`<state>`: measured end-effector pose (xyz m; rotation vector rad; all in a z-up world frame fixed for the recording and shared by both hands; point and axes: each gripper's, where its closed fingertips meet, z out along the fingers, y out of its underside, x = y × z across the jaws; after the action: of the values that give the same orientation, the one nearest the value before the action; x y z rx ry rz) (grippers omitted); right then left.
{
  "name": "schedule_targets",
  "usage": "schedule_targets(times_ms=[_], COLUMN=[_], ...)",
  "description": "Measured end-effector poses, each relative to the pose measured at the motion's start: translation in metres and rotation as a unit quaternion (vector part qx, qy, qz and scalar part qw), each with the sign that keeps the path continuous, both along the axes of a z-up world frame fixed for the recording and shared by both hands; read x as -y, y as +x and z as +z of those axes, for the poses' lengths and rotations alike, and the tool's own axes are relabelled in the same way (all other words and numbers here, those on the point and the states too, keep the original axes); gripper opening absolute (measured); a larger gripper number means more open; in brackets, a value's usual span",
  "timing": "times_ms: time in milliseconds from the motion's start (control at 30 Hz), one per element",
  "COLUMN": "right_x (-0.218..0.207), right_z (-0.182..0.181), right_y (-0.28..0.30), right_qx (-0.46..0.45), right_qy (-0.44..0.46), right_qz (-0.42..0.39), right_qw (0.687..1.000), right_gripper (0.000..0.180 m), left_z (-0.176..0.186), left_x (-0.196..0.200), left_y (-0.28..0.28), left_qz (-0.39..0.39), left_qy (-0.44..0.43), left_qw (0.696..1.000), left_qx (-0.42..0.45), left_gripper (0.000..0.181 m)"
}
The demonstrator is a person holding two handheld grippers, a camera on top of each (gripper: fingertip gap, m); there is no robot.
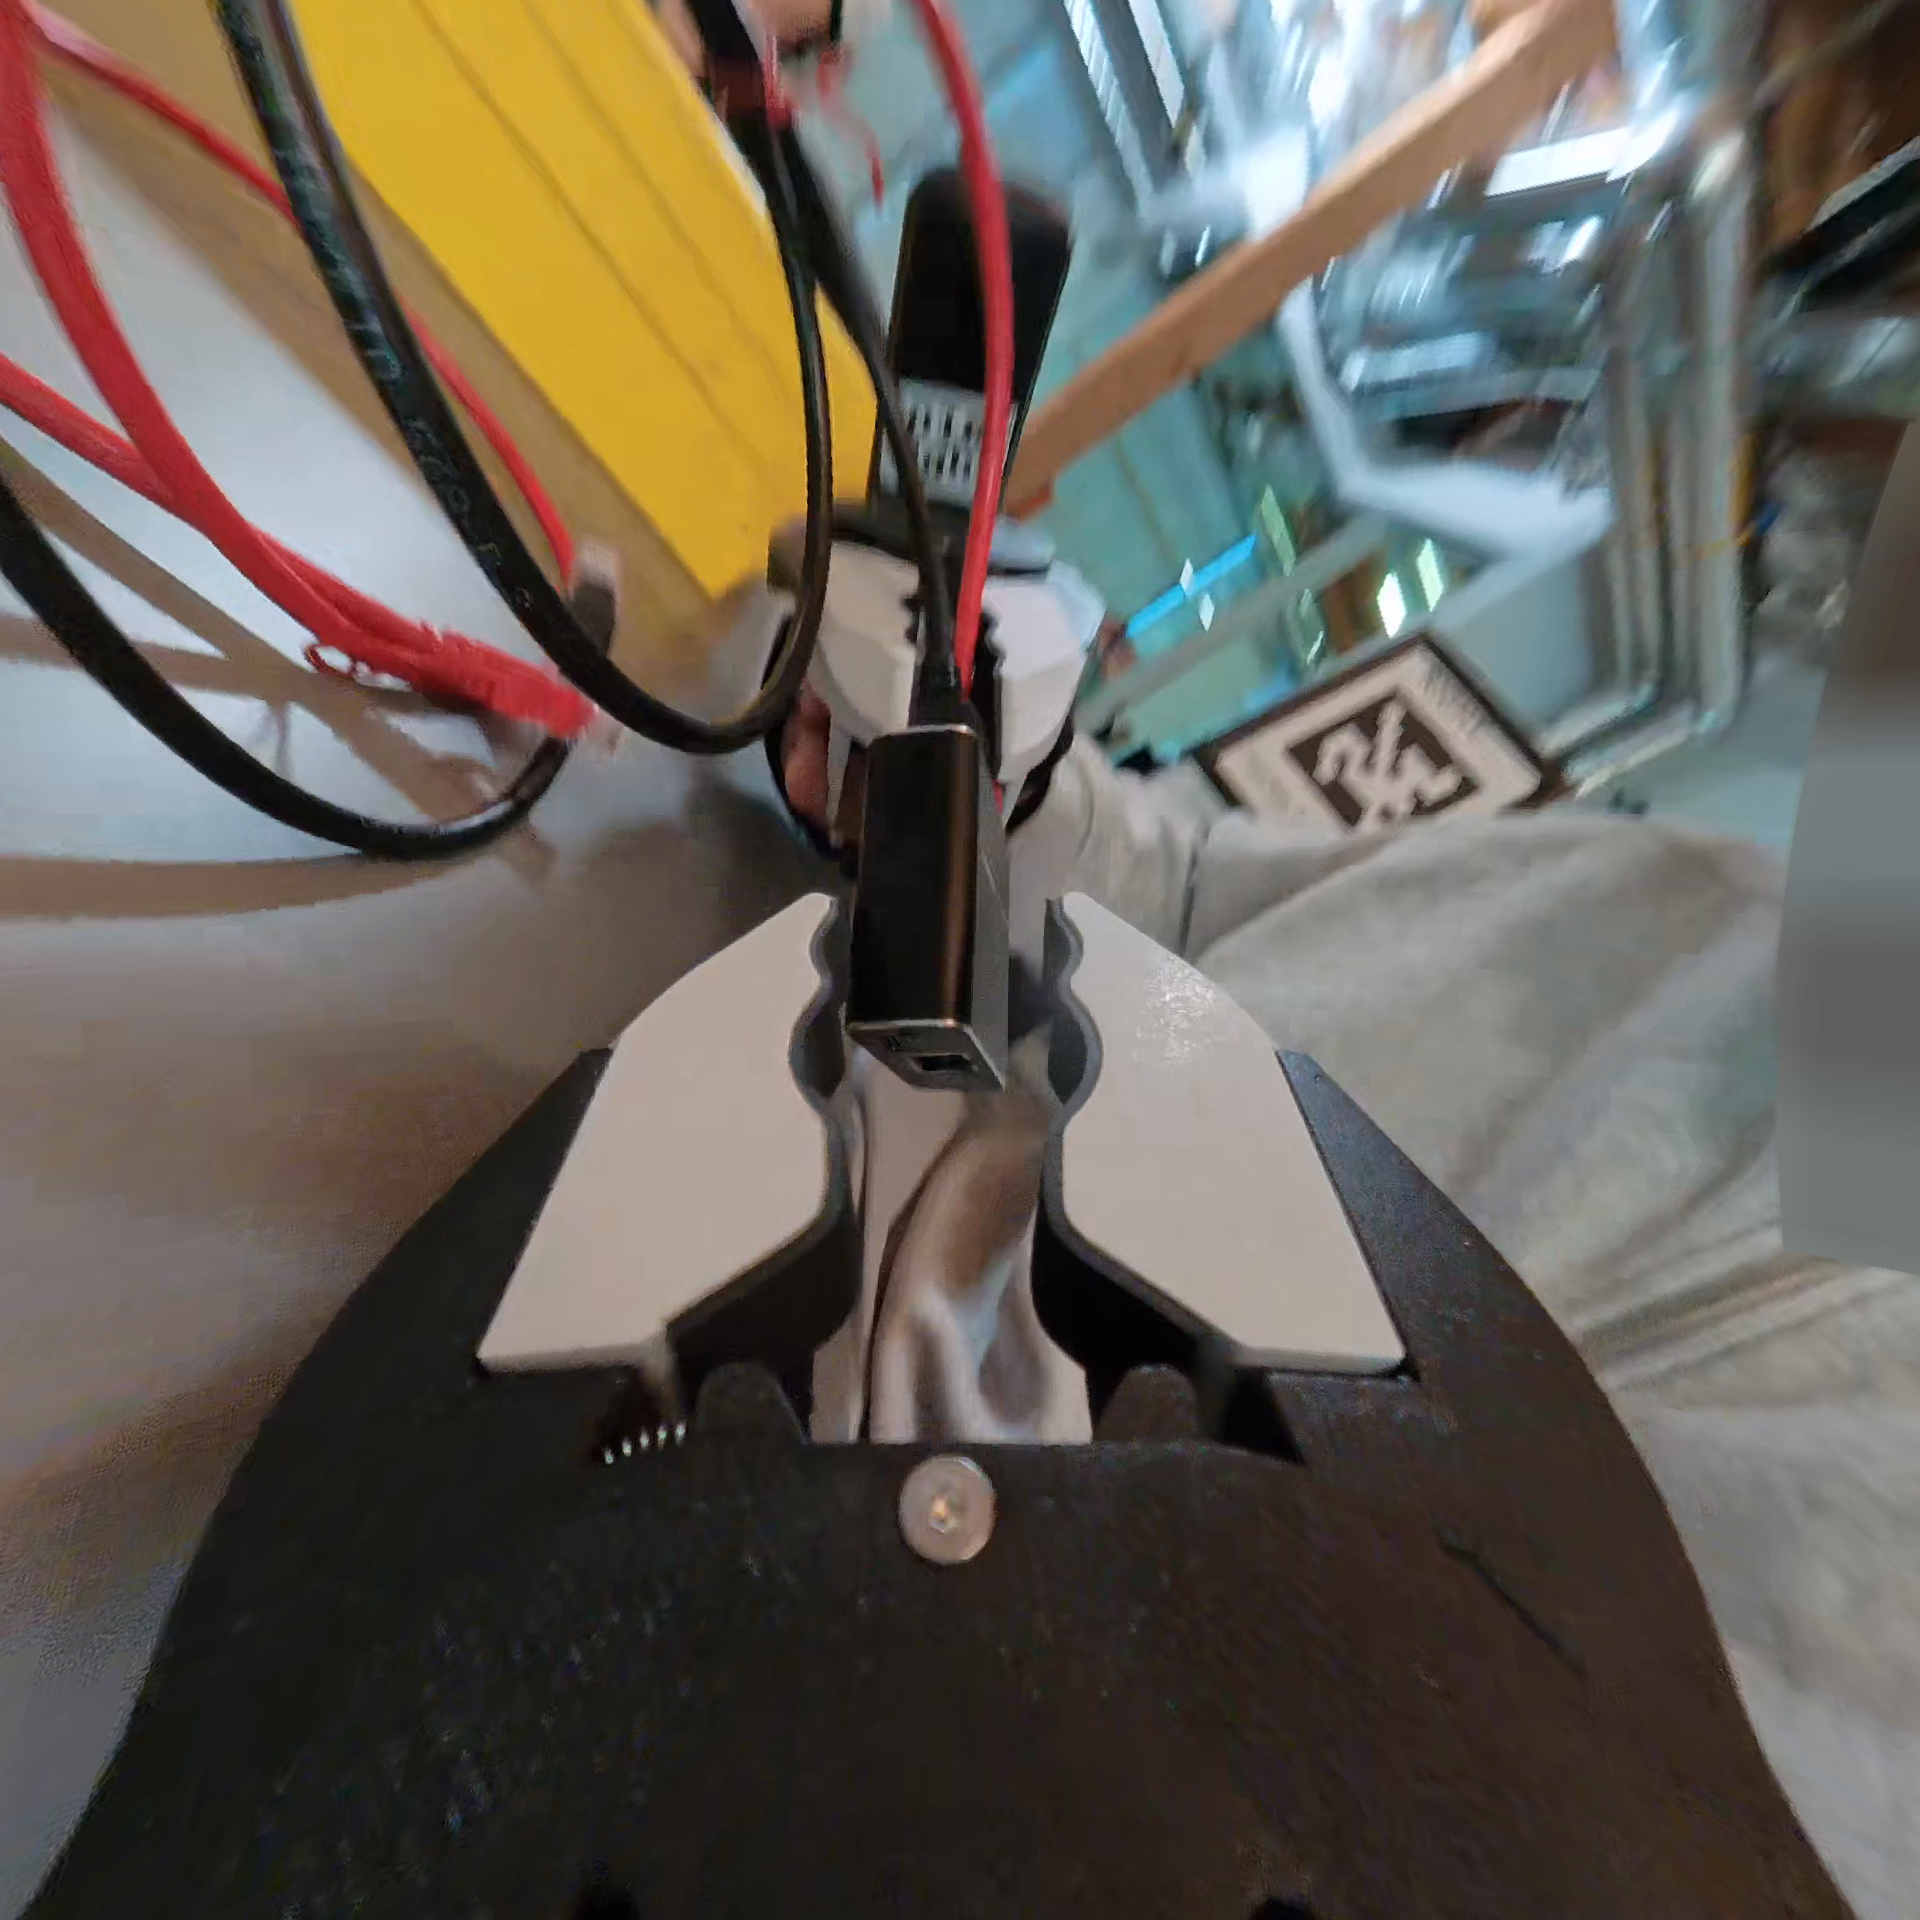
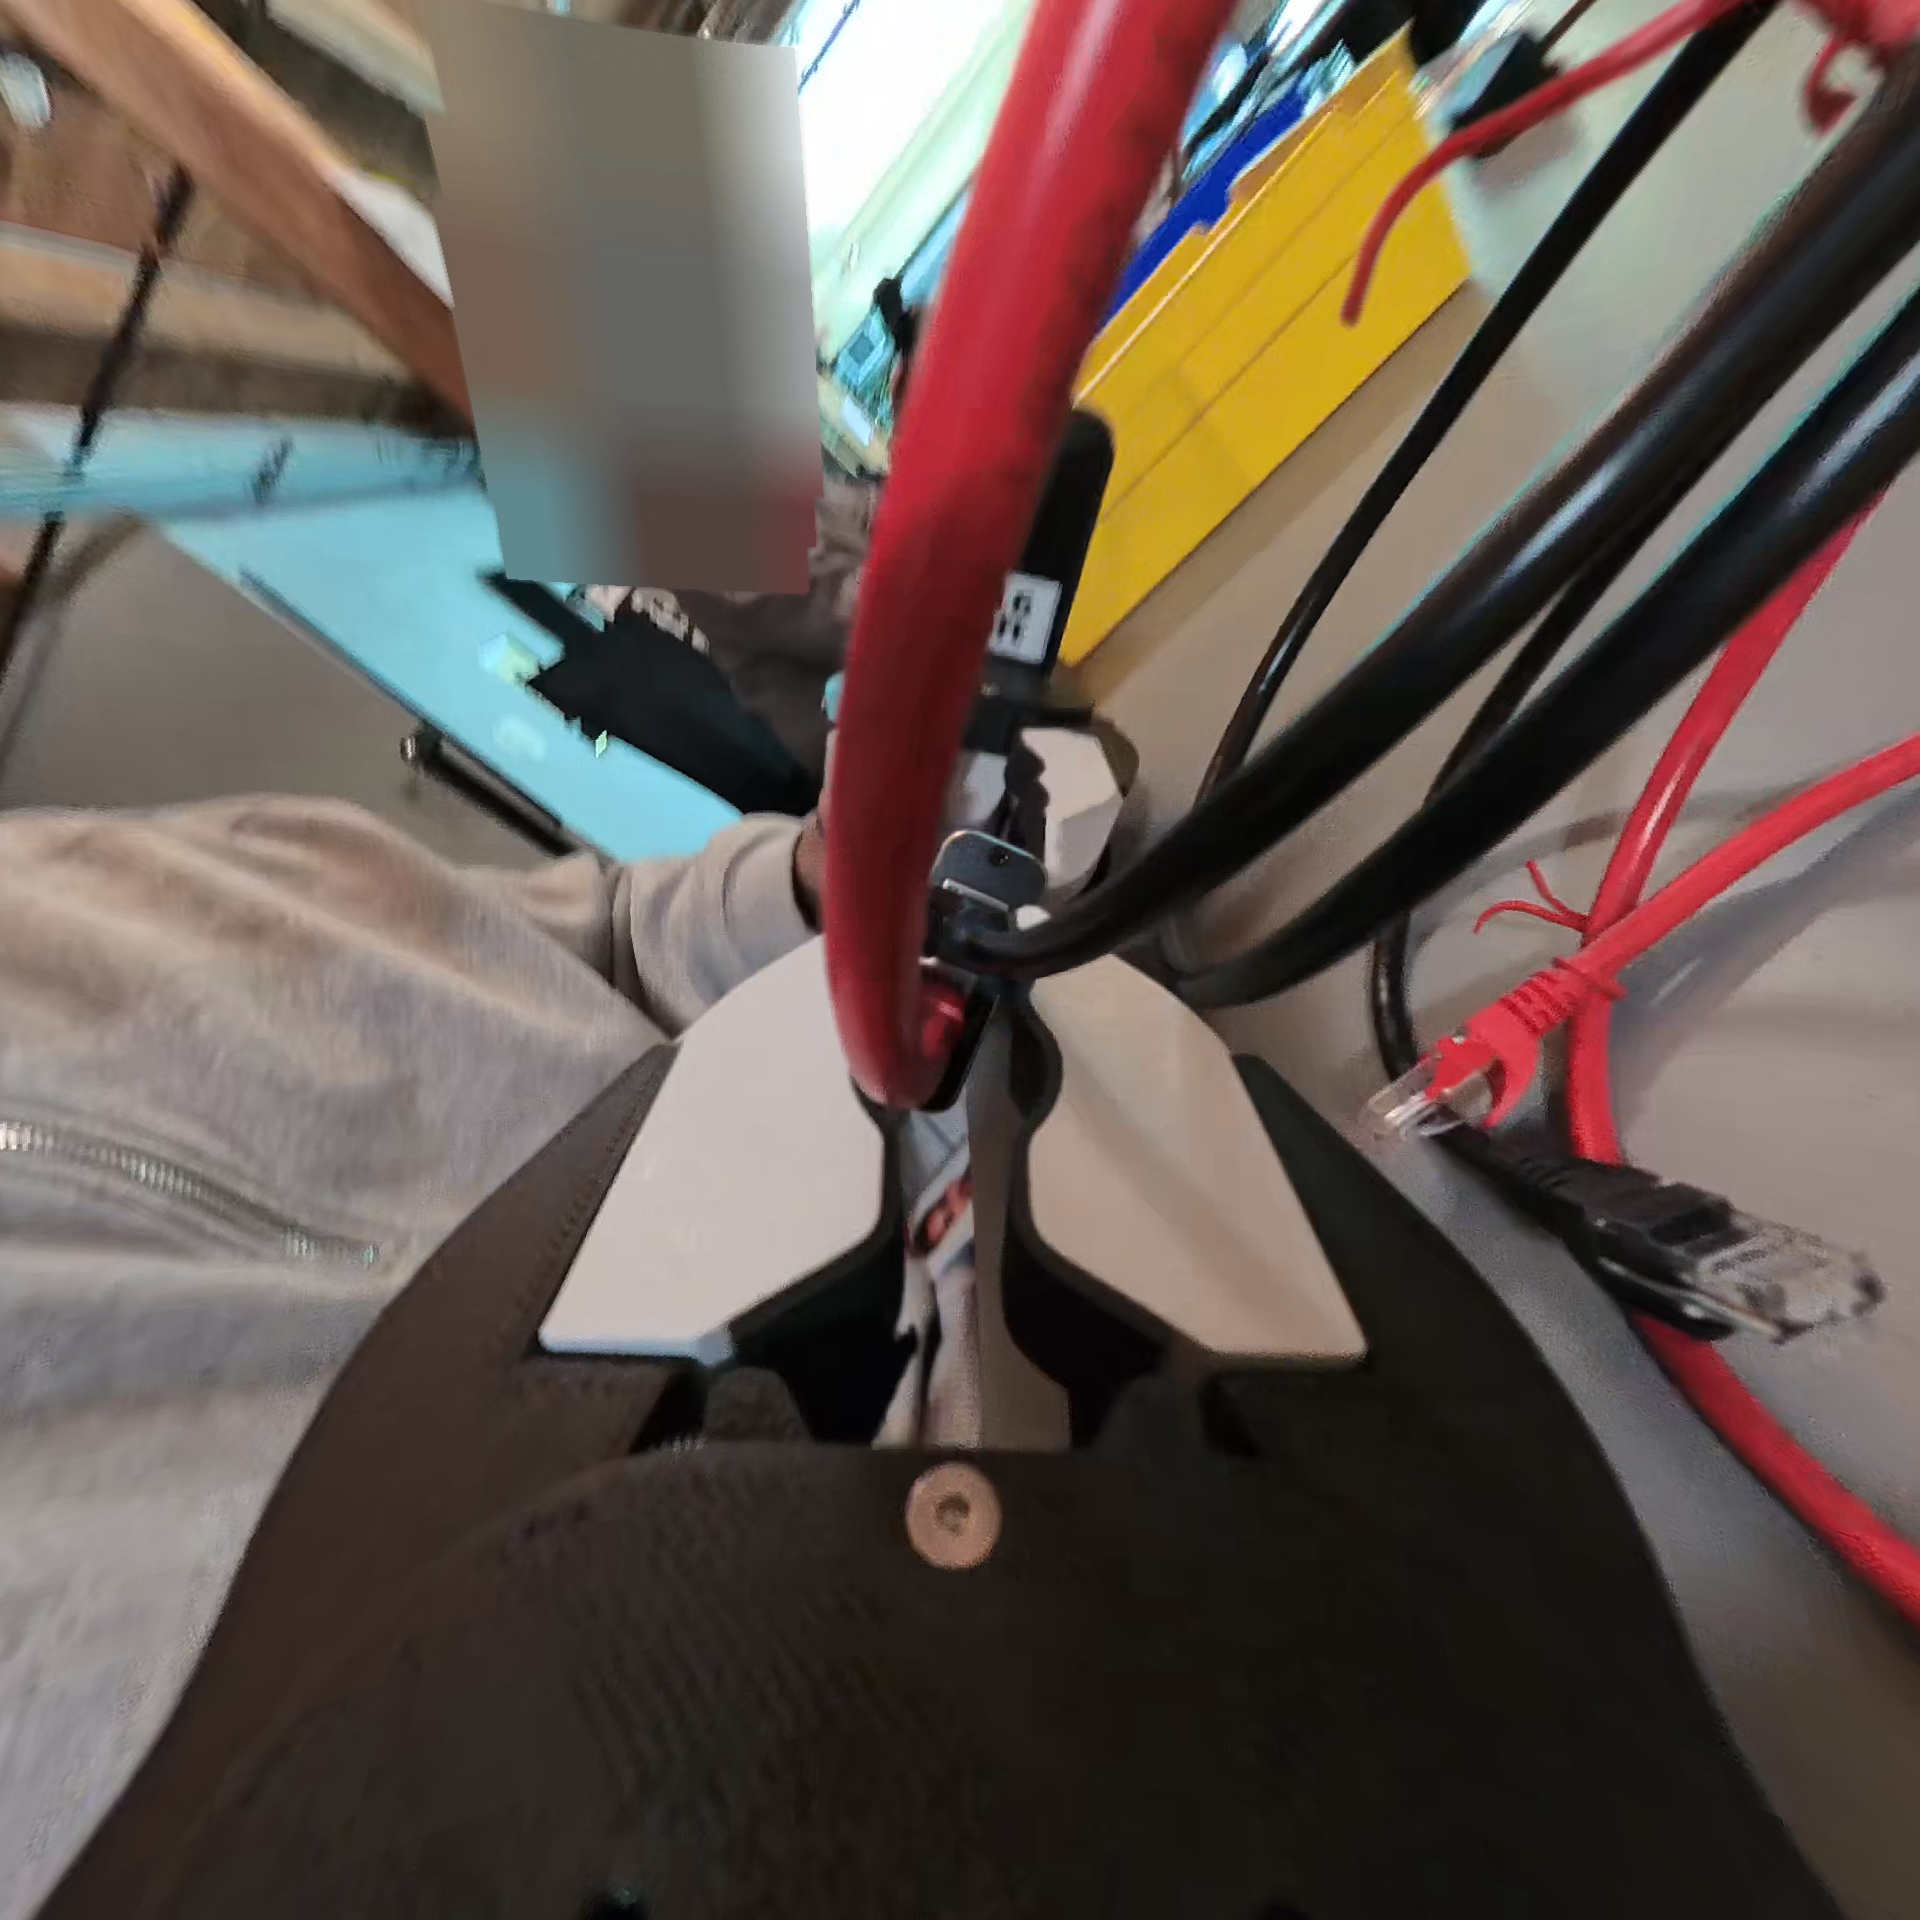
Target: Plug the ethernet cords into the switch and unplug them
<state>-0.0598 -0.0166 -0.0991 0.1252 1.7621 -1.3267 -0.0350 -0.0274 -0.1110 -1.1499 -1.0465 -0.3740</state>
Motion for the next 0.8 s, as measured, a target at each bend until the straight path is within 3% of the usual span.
schedule_targets(times_ms=[67,200,367,600,800], right_x=[-0.004,-0.01,-0.005,0.007,0.011], right_z=[-0.004,-0.009,-0.006,0.004,0.003], right_y=[0.01,0.033,0.035,-0.01,-0.025], right_qx=[-0.032,-0.044,-0.026,0.027,0.06], right_qy=[0.004,0.009,0.004,-0.013,-0.006], right_qz=[0.043,0.109,0.092,-0.038,-0.093], right_qw=[0.999,0.993,0.995,0.999,0.994], right_gripper=[0.016,0.015,0.018,0.039,0.047], left_z=[-0.008,-0.011,-0.012,0.012,0.014], left_x=[-0.014,-0.038,-0.041,0.0,0.047], left_y=[0.009,0.023,0.026,-0.001,-0.029], left_qz=[-0.047,-0.115,-0.128,-0.003,0.187], left_qy=[-0.032,-0.001,-0.01,0.125,0.156], left_qw=[0.998,0.993,0.991,0.992,0.97], left_qx=[0.01,0.038,0.037,0.031,-0.001], left_gripper=[0.035,0.025,0.026,0.026,0.025])
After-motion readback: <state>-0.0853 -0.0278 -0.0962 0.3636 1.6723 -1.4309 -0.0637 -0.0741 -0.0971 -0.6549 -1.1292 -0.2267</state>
